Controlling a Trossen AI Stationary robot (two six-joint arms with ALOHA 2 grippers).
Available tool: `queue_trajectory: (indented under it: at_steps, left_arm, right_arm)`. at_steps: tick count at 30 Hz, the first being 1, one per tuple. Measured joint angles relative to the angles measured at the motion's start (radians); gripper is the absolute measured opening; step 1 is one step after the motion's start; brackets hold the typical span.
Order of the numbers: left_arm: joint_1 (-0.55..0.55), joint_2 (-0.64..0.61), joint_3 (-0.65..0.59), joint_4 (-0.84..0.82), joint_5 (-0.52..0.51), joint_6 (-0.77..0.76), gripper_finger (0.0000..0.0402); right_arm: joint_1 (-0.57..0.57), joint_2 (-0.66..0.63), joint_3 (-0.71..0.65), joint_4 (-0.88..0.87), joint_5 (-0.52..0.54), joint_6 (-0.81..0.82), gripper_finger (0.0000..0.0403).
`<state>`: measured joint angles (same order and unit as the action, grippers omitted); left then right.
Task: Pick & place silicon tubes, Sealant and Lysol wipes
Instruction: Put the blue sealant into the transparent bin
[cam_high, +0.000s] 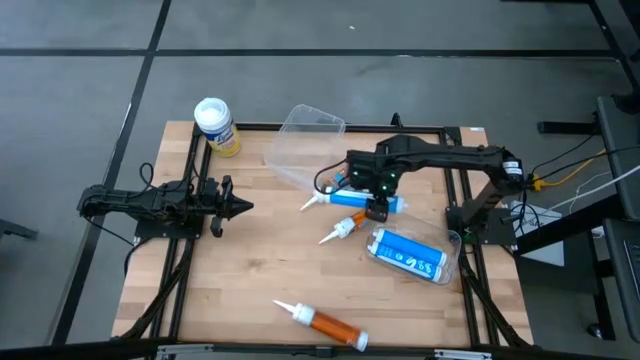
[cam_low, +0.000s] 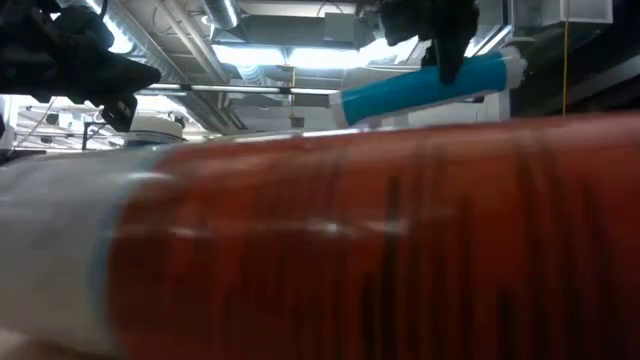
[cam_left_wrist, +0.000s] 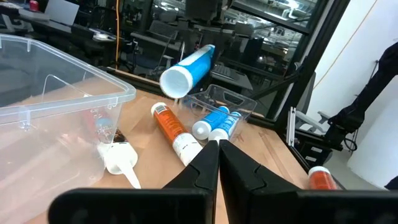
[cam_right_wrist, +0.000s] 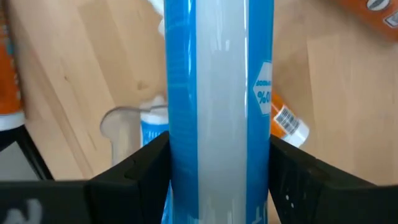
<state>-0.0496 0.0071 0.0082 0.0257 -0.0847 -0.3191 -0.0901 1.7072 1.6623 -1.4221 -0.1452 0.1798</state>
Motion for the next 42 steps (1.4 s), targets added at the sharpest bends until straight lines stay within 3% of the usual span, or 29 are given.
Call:
queue_trajectory:
  at_steps: [12, 29, 42]
  left_arm:
    - [0.0, 0.0, 0.0, 0.0, 0.0, 0.0, 0.0008]
    - [0.0, 0.0, 0.0, 0.0, 0.0, 0.0, 0.001]
    - [0.0, 0.0, 0.0, 0.0, 0.0, 0.0, 0.0009]
  right_arm:
    - [0.11, -0.133, -0.018, -0.127, 0.126, 0.165, 0.0219]
    - [0.233, -0.556, -0.591, 0.093, 0.046, 0.494, 0.0219]
    - [0.252, -0.716, -0.78, 0.181, 0.017, 0.548, 0.0219]
